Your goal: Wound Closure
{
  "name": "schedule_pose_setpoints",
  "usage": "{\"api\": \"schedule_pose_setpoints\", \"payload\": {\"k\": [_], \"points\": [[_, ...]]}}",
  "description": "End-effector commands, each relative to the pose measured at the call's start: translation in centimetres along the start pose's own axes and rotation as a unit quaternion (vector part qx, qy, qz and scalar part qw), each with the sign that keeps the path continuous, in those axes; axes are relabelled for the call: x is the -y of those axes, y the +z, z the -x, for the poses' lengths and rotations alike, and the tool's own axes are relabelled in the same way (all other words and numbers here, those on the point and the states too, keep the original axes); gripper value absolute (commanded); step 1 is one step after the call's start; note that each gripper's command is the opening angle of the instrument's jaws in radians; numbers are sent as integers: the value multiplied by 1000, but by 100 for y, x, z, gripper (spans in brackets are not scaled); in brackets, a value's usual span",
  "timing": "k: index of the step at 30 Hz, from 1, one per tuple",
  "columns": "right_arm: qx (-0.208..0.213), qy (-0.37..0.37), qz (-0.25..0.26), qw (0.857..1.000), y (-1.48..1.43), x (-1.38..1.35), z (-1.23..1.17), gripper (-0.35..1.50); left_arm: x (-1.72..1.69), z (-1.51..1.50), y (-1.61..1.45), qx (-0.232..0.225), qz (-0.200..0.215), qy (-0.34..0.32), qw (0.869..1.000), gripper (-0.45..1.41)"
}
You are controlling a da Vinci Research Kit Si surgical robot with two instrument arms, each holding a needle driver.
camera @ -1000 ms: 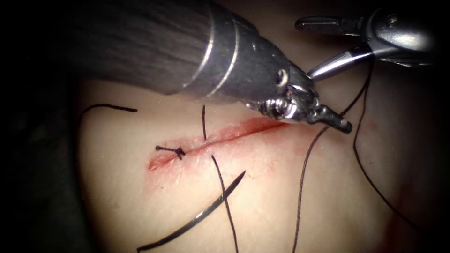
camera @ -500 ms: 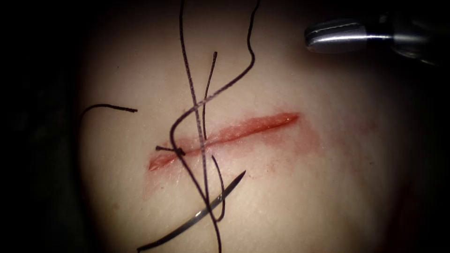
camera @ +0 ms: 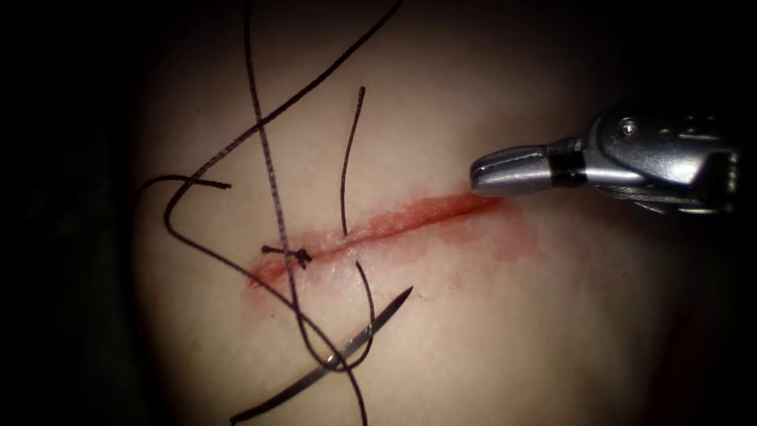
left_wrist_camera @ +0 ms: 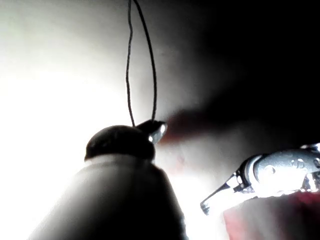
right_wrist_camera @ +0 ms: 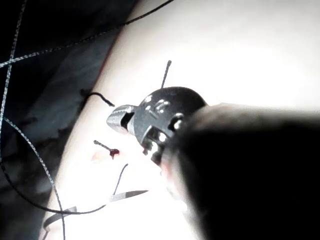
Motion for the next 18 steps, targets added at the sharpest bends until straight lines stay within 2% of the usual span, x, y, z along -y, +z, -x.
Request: {"api": "schedule_pose_setpoints", "payload": {"k": [1,2,4,6,10,14,18], "points": [[-2,-3,2,1000,19,-6,1,-35,2,9,-1,-8,33,5,999,-45],[-3,-4,4,1000,25,-7,1,-35,0,21,-10,-20,66,8,998,-45],[-6,-5,7,1000,36,-10,2,-35,-5,30,-18,-47,81,28,995,-45],[-10,-6,9,1000,44,-10,2,-35,-14,26,-27,-56,90,53,993,-45],[-31,-18,17,999,72,-16,-3,-35,-34,1,-34,-81,94,127,984,-45],[-58,-37,-19,997,94,-12,-1,-35,-44,0,-36,-90,89,127,984,-45],[-64,-46,-44,996,96,-3,-8,-35,-39,6,-31,-83,81,136,984,-45]]}}
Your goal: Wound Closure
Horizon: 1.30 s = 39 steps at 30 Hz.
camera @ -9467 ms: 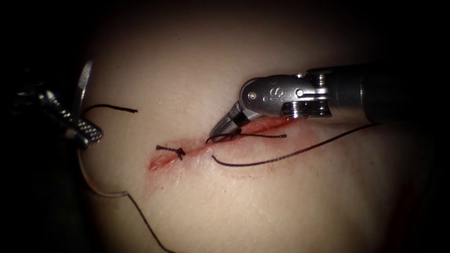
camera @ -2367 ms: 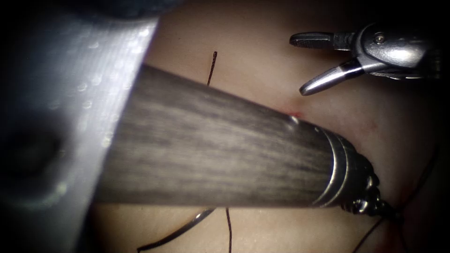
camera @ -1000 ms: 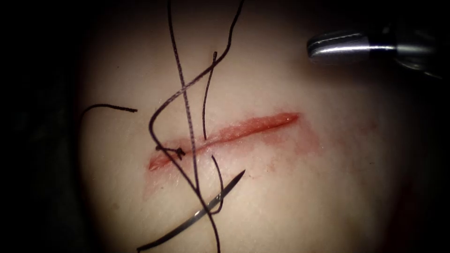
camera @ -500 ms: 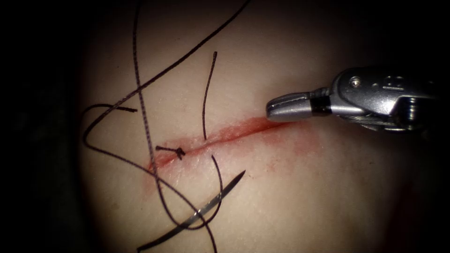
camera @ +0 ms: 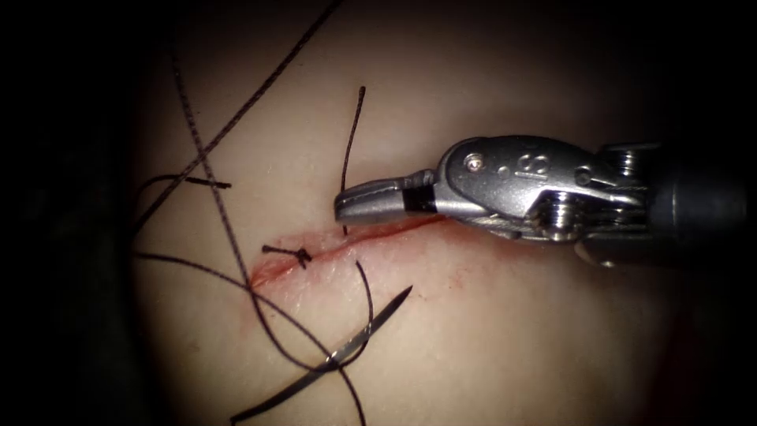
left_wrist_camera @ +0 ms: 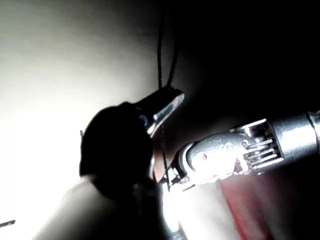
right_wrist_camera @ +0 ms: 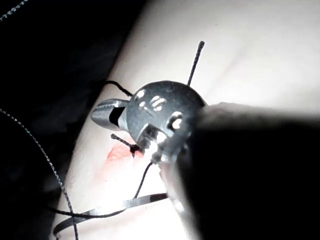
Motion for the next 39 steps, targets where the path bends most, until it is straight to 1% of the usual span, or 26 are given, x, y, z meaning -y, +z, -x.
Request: {"api": "schedule_pose_setpoints", "payload": {"k": [1,5,8,9,10,11,12,13,14,15,16,19,20,21,22,23,24,25,26,27,28,29,31,32,35,39], "points": [[-7,1,0,1000,7,1,-12,-35,8,9,6,7,-6,-9,1000,-45],[-18,10,12,1000,3,7,-36,-35,18,27,10,25,-12,-32,999,-45],[-30,19,38,999,0,9,-55,-33,24,37,13,28,-15,-32,999,-45],[-39,22,41,998,-2,10,-60,-11,25,38,13,29,-16,-31,999,-45],[-47,31,46,997,-3,12,-64,-3,26,40,13,30,-16,-30,999,-45],[-54,42,49,996,-2,13,-69,36,27,40,14,33,-18,-29,999,-45],[-59,61,49,995,-1,15,-71,34,28,40,14,34,-19,-32,999,-45],[-63,73,51,994,0,17,-72,24,28,40,14,34,-19,-32,999,-45],[-66,88,60,992,4,18,-72,29,28,40,14,34,-19,-32,999,-45],[-68,88,68,991,6,18,-72,36,27,40,14,34,-19,-32,999,-45],[-71,88,74,991,9,18,-72,59,27,40,14,34,-19,-32,999,-45],[-85,111,88,986,15,16,-73,76,27,40,14,38,-21,-32,999,-45],[-92,131,95,983,17,16,-73,88,27,40,14,38,-21,-32,999,-45],[-94,149,101,979,19,15,-74,58,27,40,14,38,-21,-32,999,-45],[-98,183,106,972,20,15,-74,31,27,40,15,38,-22,-32,999,-45],[-105,239,113,959,23,15,-74,31,27,41,15,39,-19,-32,999,-45],[-114,289,129,942,25,15,-74,36,27,41,16,40,-17,-32,999,-45],[-121,313,140,932,27,15,-74,37,26,41,17,42,-15,-32,999,-45],[-128,347,146,917,28,15,-73,46,26,42,18,44,-11,-32,998,-45],[-138,389,153,898,29,15,-71,58,25,43,19,45,-8,-32,998,-45],[-145,409,160,887,30,15,-70,64,25,43,20,46,-7,-33,998,-45],[-147,420,159,881,30,15,-68,73,24,44,22,47,-5,-33,998,-45],[-149,442,155,871,31,14,-66,69,22,45,23,49,-1,-33,998,-45],[-149,450,150,868,31,12,-65,74,22,45,24,49,-1,-33,998,-45],[-150,473,137,858,35,8,-64,115,21,46,26,50,0,-33,998,-45],[-167,473,127,856,36,9,-65,108,20,46,26,51,1,-33,998,-45]]}}
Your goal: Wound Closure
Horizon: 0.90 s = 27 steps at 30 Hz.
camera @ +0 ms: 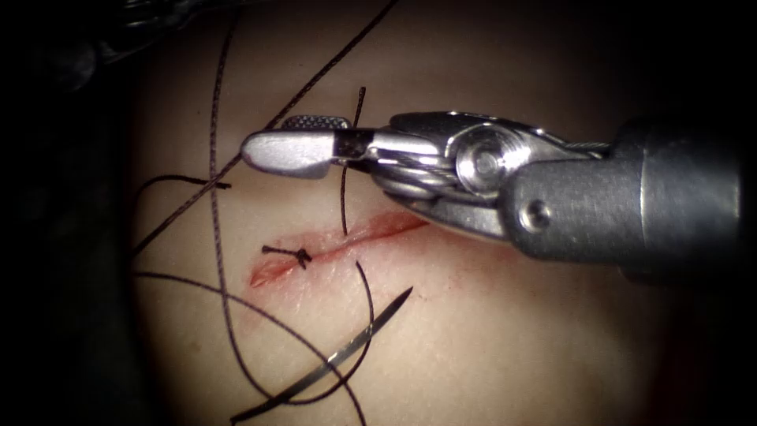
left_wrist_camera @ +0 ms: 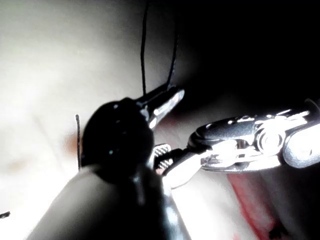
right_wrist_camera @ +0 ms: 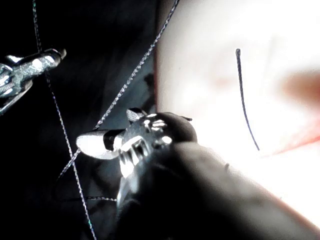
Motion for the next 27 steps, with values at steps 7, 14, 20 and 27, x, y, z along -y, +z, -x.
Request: {"api": "schedule_pose_setpoints", "payload": {"k": [7,14,20,27], "points": [[-14,3,-19,1000,11,7,-2,103,4,2,5,0,1,0,1000,-45],[-25,14,-35,999,8,15,-10,56,4,2,5,0,1,0,1000,-45],[-35,16,-54,998,5,13,-14,-35,4,2,4,1,2,0,1000,-45],[-9,36,-84,996,-32,40,-45,-35,9,-3,-5,13,-48,45,998,-45]]}}
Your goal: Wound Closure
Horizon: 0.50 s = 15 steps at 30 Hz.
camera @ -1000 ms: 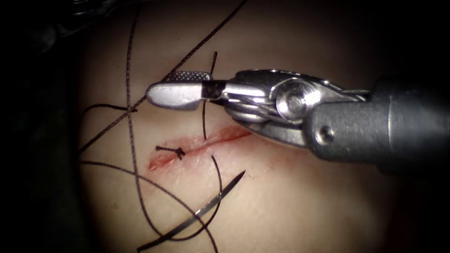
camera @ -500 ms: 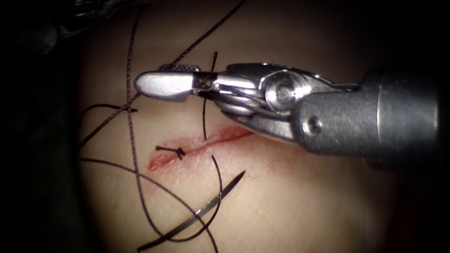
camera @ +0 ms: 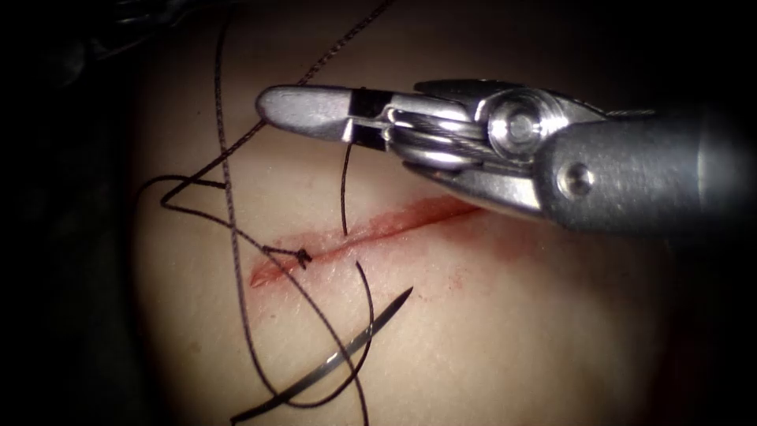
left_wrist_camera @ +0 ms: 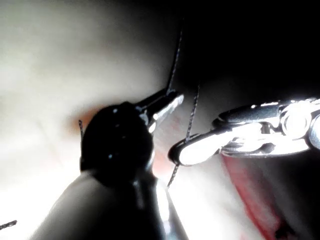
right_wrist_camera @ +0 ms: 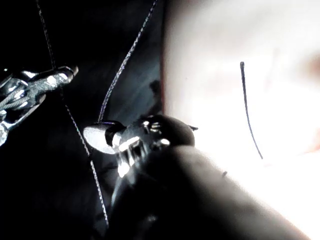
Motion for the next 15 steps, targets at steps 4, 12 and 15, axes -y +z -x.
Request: {"api": "schedule_pose_setpoints", "payload": {"k": [4,12,15], "points": [[13,12,-17,1000,-32,43,-40,-35,16,0,-3,19,-70,62,995,-45],[34,19,-38,999,-89,111,-88,-35,40,-5,-21,21,-234,81,969,-45],[37,-11,-44,998,-102,125,-98,-35,43,-7,-29,24,-270,81,959,-45]]}}
